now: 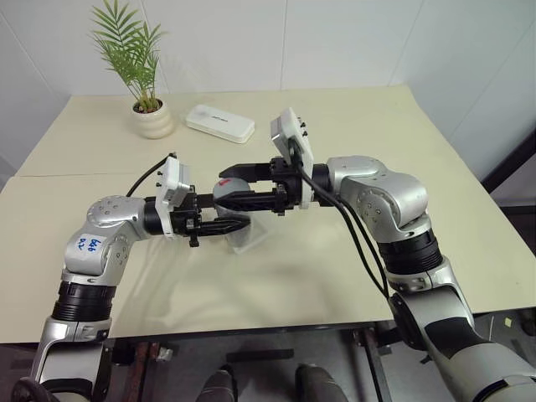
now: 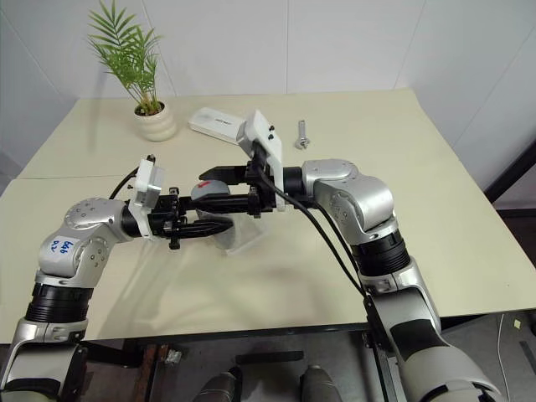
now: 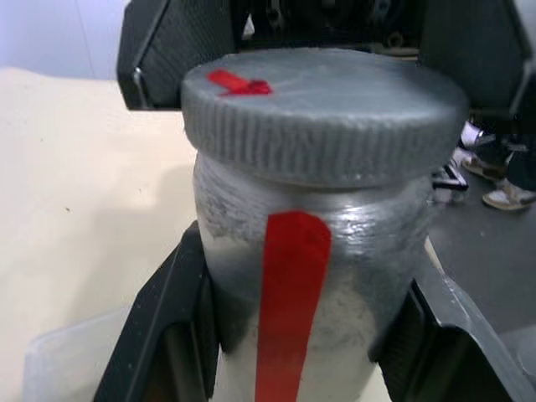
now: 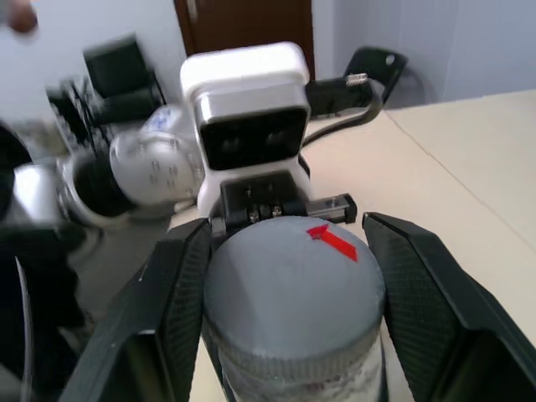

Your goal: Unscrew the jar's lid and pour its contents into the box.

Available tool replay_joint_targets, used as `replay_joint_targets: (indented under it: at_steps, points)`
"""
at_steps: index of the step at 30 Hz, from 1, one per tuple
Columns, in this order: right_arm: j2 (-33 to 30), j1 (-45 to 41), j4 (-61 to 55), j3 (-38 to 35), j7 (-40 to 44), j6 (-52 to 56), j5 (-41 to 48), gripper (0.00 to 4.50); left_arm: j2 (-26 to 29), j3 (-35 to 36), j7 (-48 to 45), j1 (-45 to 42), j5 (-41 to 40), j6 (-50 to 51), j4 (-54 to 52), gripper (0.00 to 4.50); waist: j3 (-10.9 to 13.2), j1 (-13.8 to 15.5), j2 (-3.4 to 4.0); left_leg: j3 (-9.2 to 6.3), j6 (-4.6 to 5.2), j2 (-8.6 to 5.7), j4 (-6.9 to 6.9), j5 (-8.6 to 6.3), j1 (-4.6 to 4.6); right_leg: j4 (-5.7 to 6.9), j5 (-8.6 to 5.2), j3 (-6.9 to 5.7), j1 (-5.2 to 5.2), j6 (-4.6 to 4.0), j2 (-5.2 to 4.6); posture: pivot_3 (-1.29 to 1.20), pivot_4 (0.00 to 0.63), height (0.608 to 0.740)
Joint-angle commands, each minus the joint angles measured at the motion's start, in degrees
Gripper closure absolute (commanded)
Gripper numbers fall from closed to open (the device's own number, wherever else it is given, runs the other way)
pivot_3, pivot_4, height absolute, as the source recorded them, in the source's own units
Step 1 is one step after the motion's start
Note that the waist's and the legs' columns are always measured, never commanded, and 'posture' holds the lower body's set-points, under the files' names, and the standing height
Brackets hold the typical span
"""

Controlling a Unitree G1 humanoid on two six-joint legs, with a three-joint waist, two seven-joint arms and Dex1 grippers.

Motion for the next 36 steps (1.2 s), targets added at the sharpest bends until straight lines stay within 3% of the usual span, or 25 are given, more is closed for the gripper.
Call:
replay_joint_targets:
  at_steps: [1,5,13,17,20,24,27,33,36]
  points:
    - [1.23,-1.92,-5.76,-9.91,-4.12,4.34,10.79,1.94,0.78,0.60,-0.36,0.70,-0.50,-0.21,-1.54,2.56,0.00,0.13,0.01,0.00,0.00,-0.01,-0.02,0.00,0.00,-0.01,0.00,0.00,0.00,0.00,-0.01,0.00,0.150,0.740]
    - [-1.23,0.49,-9.06,-11.24,-7.42,4.11,10.45,1.94,1.15,0.96,-0.52,1.16,-0.53,-0.20,-1.44,2.56,0.00,0.19,0.01,0.00,0.00,-0.01,-0.02,0.00,-0.01,-0.05,0.00,-0.01,0.00,0.00,-0.02,0.00,0.150,0.740]
    - [-12.71,13.74,-6.72,-8.18,-5.47,-10.42,-3.60,1.94,2.17,2.02,-0.35,1.40,-0.58,-0.24,-0.40,2.56,0.00,0.20,0.00,0.03,0.01,-0.03,-0.03,0.00,-0.01,-0.12,0.00,0.00,0.01,0.00,-0.02,0.00,0.150,0.740]
    - [-13.96,22.90,8.93,-6.30,-4.91,-31.19,-15.75,1.94,3.00,2.68,-0.97,0.25,-1.45,0.94,1.47,2.56,-0.01,0.09,-0.03,0.10,0.02,-0.03,-0.04,-0.01,0.02,-0.15,0.00,0.04,0.04,0.01,-0.01,0.00,0.150,0.740]
    - [-12.19,24.02,18.72,-6.64,-6.54,-39.63,-19.37,1.94,2.57,2.94,-0.48,-1.44,-1.60,1.34,3.10,2.56,0.02,-0.10,-0.03,0.14,0.02,-0.04,0.01,-0.01,0.02,-0.10,0.00,0.08,0.04,0.01,-0.01,0.00,0.150,0.740]
    - [-10.73,23.17,28.24,-8.09,-9.46,-46.88,-22.05,1.94,2.30,3.12,-0.67,-2.82,-2.33,2.28,4.09,2.56,0.02,-0.33,-0.02,0.14,0.02,-0.03,0.04,0.01,0.05,-0.01,0.01,0.11,0.03,0.02,0.01,0.00,0.150,0.740]
    - [-9.92,21.80,30.96,-11.30,-9.23,-42.92,-18.14,1.94,1.62,4.14,0.38,-4.38,-3.97,4.06,4.26,2.56,0.02,-0.19,-0.02,0.13,0.01,-0.03,0.05,0.01,0.06,0.01,0.01,0.11,0.04,0.02,0.01,0.00,0.150,0.740]
    - [-12.12,23.01,20.70,-11.92,-5.93,-39.15,-15.98,0.02,2.39,3.88,2.79,-6.58,-0.64,3.08,8.25,2.56,0.02,-0.08,-0.01,0.12,0.01,-0.03,0.06,0.01,0.05,0.00,0.01,0.11,0.04,0.03,0.01,0.00,0.150,0.740]
    - [-14.66,24.69,8.38,-11.39,-4.07,-30.88,-12.04,0.02,3.20,2.71,5.32,-9.05,3.86,0.99,12.47,2.56,0.02,0.10,-0.01,0.10,0.01,-0.03,0.07,0.01,0.05,0.03,0.01,0.10,0.04,0.03,0.01,0.00,0.150,0.740]
